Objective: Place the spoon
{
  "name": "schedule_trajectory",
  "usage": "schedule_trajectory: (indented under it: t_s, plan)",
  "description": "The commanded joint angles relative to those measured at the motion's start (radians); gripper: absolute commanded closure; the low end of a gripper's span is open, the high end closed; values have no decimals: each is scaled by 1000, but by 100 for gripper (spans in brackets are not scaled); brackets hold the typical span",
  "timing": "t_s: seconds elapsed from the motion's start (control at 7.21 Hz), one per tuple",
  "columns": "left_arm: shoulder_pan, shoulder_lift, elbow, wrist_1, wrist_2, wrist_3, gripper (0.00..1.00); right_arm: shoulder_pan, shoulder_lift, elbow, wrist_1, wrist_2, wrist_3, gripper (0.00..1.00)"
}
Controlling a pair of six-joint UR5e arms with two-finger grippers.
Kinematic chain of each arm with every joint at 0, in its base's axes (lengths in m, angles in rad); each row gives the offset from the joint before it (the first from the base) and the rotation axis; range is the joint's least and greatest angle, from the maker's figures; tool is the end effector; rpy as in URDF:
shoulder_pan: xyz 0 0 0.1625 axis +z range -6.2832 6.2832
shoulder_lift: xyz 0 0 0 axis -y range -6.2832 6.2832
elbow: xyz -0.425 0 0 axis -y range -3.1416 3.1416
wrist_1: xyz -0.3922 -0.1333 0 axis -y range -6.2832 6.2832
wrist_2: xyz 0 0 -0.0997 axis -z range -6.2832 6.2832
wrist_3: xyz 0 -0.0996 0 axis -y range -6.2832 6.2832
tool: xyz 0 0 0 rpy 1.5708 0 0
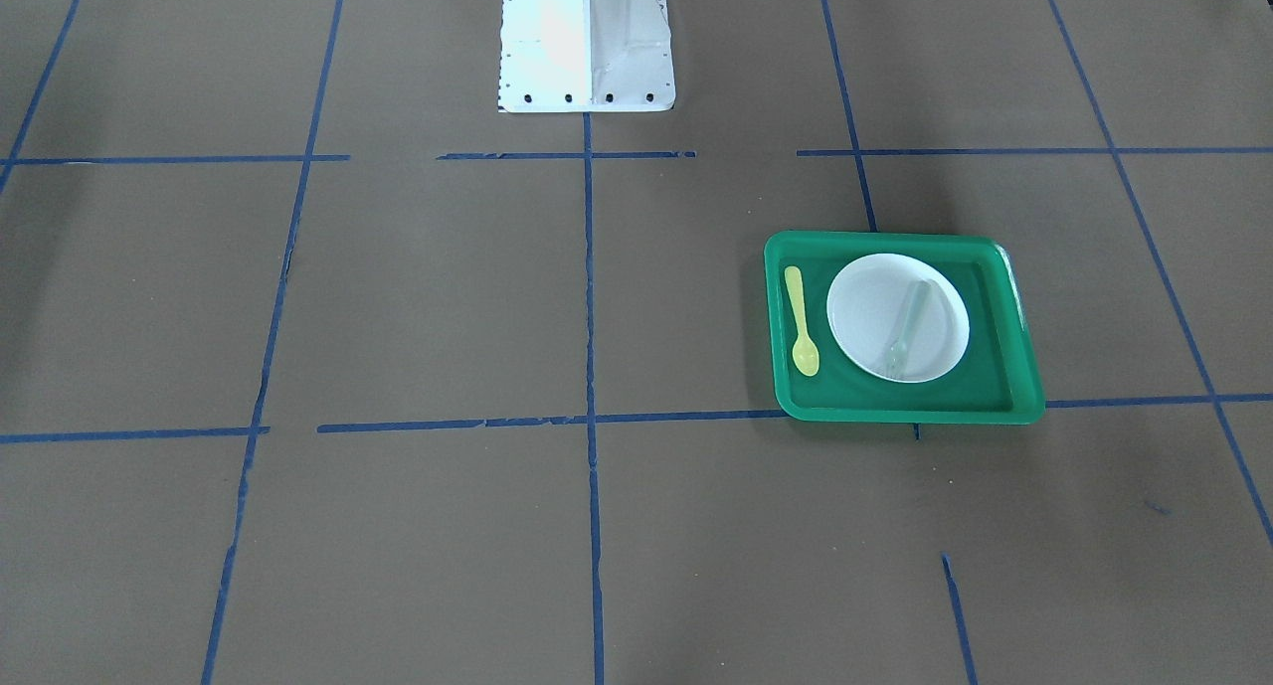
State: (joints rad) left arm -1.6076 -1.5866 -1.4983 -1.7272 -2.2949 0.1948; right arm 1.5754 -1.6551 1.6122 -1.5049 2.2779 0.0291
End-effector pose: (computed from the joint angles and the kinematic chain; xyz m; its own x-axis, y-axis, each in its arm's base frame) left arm -0.0859 -0.5021 0.6740 0.7439 0.2301 -0.6274 -0.1095 0.9681 0.2253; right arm 0.0707 -0.4571 0.6762 0.7599 0.0177 0.6499 -0.0267 0.9996 0.0041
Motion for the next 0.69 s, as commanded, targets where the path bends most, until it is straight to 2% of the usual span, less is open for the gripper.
schedule_trajectory:
  t_s: [0.0, 0.28, 0.55]
  plan:
    - [0, 0, -2, 6, -2, 0, 0, 0, 0, 0, 0, 0, 0, 0]
    - [0, -3, -32, 102, -61, -1, 0, 0, 0, 0, 0, 0, 0, 0]
    - [3, -21, -150, 243, -63, -6, 0, 0, 0, 0, 0, 0, 0, 0]
